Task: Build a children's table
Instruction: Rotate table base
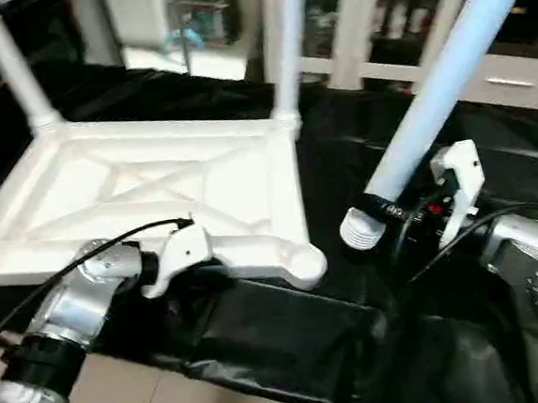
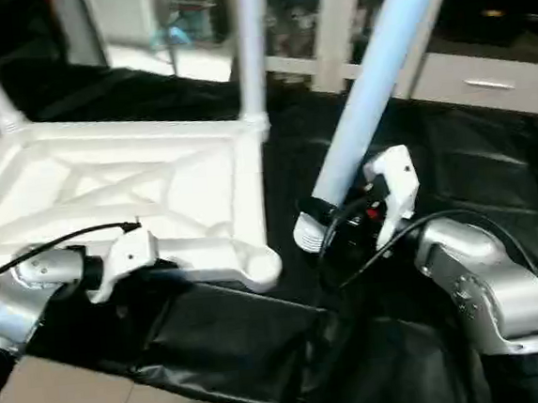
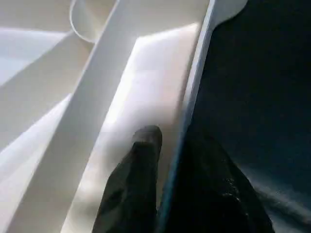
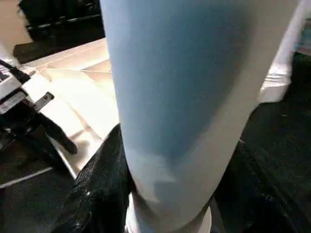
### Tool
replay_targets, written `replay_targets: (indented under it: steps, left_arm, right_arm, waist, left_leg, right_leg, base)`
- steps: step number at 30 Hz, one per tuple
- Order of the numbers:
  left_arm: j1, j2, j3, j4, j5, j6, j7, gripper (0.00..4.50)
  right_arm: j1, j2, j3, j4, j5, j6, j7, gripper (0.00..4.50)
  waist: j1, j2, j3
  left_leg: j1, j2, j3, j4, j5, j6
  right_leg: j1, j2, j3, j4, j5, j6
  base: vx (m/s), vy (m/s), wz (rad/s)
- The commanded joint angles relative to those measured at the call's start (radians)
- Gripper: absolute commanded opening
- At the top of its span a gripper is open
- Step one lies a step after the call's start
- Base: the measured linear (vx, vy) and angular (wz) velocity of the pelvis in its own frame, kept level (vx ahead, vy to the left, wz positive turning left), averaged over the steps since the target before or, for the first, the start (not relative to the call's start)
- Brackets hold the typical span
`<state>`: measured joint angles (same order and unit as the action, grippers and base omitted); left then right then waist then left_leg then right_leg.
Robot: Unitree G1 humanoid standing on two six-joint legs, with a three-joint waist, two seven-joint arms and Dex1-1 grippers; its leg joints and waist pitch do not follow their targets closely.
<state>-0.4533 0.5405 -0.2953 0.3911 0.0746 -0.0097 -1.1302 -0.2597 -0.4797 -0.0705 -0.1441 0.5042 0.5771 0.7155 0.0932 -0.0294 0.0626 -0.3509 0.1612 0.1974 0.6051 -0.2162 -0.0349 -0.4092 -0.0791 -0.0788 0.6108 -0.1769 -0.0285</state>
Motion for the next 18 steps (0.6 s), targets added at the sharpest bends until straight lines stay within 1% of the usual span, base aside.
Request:
replay_targets:
  steps: [1,2,3,4,5,6,8,9,10,11,12,13,14,15,16,17,18]
  left_arm:
    - [-0.01,-0.058,-0.049,-0.034,-0.041,-0.052,-0.025,0.7]
    - [-0.017,-0.068,-0.056,-0.03,-0.036,-0.059,-0.024,0.68]
    - [-0.02,-0.072,-0.058,-0.028,-0.034,-0.061,-0.024,0.68]
    - [-0.027,-0.084,-0.063,-0.023,-0.026,-0.058,-0.017,0.68]
    - [-0.034,-0.09,-0.068,-0.017,-0.016,-0.057,-0.011,0.68]
    - [-0.039,-0.097,-0.071,-0.011,-0.011,-0.054,-0.007,0.68]
    - [-0.046,-0.108,-0.069,-0.002,-0.006,-0.072,0.007,0.68]
    - [-0.046,-0.116,-0.062,-0.007,-0.004,-0.06,0.024,0.68]
    - [-0.047,-0.124,-0.053,-0.015,-0.021,-0.041,0.017,0.68]
    - [-0.046,-0.129,-0.045,-0.027,-0.038,-0.018,0.007,1.24]
    - [-0.049,-0.135,-0.036,-0.042,-0.064,0.013,-0.012,1.24]
    - [-0.051,-0.139,-0.032,-0.052,-0.081,0.031,-0.027,1.38]
    - [-0.061,-0.143,-0.031,-0.058,-0.093,0.03,-0.038,1.49]
    - [-0.063,-0.143,-0.031,-0.058,-0.094,0.029,-0.039,1.49]
    - [-0.071,-0.15,-0.03,-0.056,-0.1,0.027,-0.041,1.64]
    - [-0.083,-0.155,-0.034,-0.049,-0.095,0.017,-0.038,1.76]
    - [-0.113,-0.166,-0.045,-0.024,-0.088,0.012,-0.052,1.76]
  right_arm:
    - [-0.023,0.005,-0.009,-0.008,0.014,0.004,0.004,1.86]
    - [-0.025,0.007,-0.009,-0.012,0.023,0.015,0.006,1.86]
    - [-0.025,0.007,-0.008,-0.014,0.027,0.02,0.007,1.86]
    - [-0.022,0.004,0.0,-0.023,0.03,0.029,0.013,1.86]
    - [-0.019,0.003,0.008,-0.03,0.031,0.032,0.017,1.86]
    - [-0.018,0.003,0.014,-0.034,0.03,0.033,0.018,1.86]
    - [-0.02,0.006,0.02,-0.032,0.028,0.031,0.017,1.86]
    - [-0.02,0.006,0.019,-0.032,0.028,0.031,0.016,1.86]
    - [-0.021,0.006,0.018,-0.032,0.028,0.031,0.016,1.86]
    - [-0.02,0.005,0.016,-0.033,0.029,0.032,0.016,1.86]
    - [-0.018,0.003,0.014,-0.035,0.03,0.034,0.017,1.86]
    - [-0.017,0.002,0.013,-0.037,0.03,0.035,0.018,1.86]
    - [-0.015,0.0,0.012,-0.039,0.031,0.038,0.02,1.86]
    - [-0.015,0.0,0.012,-0.039,0.031,0.039,0.02,1.86]
    - [-0.013,-0.003,0.012,-0.042,0.031,0.04,0.023,1.86]
    - [-0.011,-0.005,0.012,-0.044,0.032,0.041,0.024,1.86]
    - [-0.008,-0.008,0.01,-0.05,0.035,0.045,0.025,1.86]
  waist:
    - [0.0,-0.02,-0.07]
    - [0.005,-0.023,-0.068]
    - [0.009,-0.022,-0.067]
    - [0.013,-0.023,-0.065]
    - [0.017,-0.024,-0.063]
    - [0.016,-0.024,-0.063]
    - [0.015,-0.029,-0.063]
    - [0.015,-0.024,-0.062]
    - [0.013,-0.028,-0.063]
    - [0.013,-0.029,-0.063]
    - [0.013,-0.03,-0.063]
    - [0.012,-0.03,-0.064]
    - [0.015,-0.03,-0.066]
    - [0.015,-0.031,-0.066]
    - [0.015,-0.03,-0.066]
    - [0.014,-0.033,-0.065]
    - [0.015,-0.032,-0.066]
  left_leg:
    - [0.015,0.076,-0.024,-0.069,-0.043,0.074]
    - [0.016,0.076,-0.022,-0.07,-0.05,0.073]
    - [0.018,0.077,-0.021,-0.07,-0.056,0.07]
    - [0.017,0.076,-0.02,-0.071,-0.071,0.062]
    - [0.02,0.078,-0.02,-0.073,-0.092,0.05]
    - [0.021,0.078,-0.02,-0.074,-0.101,0.043]
    - [0.018,0.078,-0.023,-0.077,-0.123,0.021]
    - [0.018,0.078,-0.024,-0.078,-0.127,0.016]
    - [0.018,0.079,-0.024,-0.078,-0.133,0.01]
    - [0.017,0.078,-0.024,-0.078,-0.13,0.008]
    - [0.017,0.077,-0.023,-0.077,-0.127,0.008]
    - [0.015,0.076,-0.023,-0.077,-0.115,0.01]
    - [0.015,0.076,-0.023,-0.075,-0.102,0.012]
    - [0.014,0.077,-0.023,-0.076,-0.096,0.015]
    - [0.013,0.076,-0.022,-0.075,-0.09,0.018]
    - [0.012,0.075,-0.021,-0.074,-0.087,0.024]
    - [0.011,0.075,-0.022,-0.073,-0.083,0.026]
  right_leg:
    - [0.043,-0.087,0.063,-0.055,-0.134,-0.218]
    - [0.042,-0.087,0.064,-0.055,-0.148,-0.214]
    - [0.04,-0.088,0.065,-0.056,-0.161,-0.209]
    - [0.039,-0.088,0.066,-0.06,-0.188,-0.197]
    - [0.037,-0.088,0.066,-0.065,-0.216,-0.184]
    - [0.036,-0.088,0.066,-0.065,-0.227,-0.178]
    - [0.039,-0.09,0.066,-0.069,-0.26,-0.156]
    - [0.039,-0.091,0.067,-0.069,-0.261,-0.154]
    - [0.039,-0.09,0.067,-0.07,-0.26,-0.15]
    - [0.039,-0.09,0.068,-0.068,-0.25,-0.151]
    - [0.039,-0.09,0.069,-0.068,-0.245,-0.152]
    - [0.041,-0.09,0.069,-0.065,-0.229,-0.159]
    - [0.042,-0.091,0.068,-0.061,-0.209,-0.167]
    - [0.043,-0.091,0.069,-0.061,-0.198,-0.172]
    - [0.043,-0.089,0.068,-0.058,-0.175,-0.18]
    - [0.044,-0.088,0.068,-0.06,-0.162,-0.183]
    - [0.047,-0.089,0.068,-0.058,-0.159,-0.183]
  base:
    - [0.0,0.0,0.0]
    - [0.0,0.0,0.0]
    - [0.0,0.0,0.0]
    - [0.0,0.0,0.0]
    - [0.0,0.0,0.0]
    - [0.0,0.0,0.0]
    - [0.0,0.0,0.0]
    - [0.0,0.0,0.0]
    - [0.0,0.0,0.0]
    - [0.0,0.0,0.0]
    - [0.0,0.0,0.0]
    - [0.0,0.0,0.0]
    - [0.0,0.0,0.0]
    - [0.0,0.0,0.0]
    - [0.0,0.0,0.0]
    - [0.0,0.0,0.0]
    - [0.0,0.0,0.0]
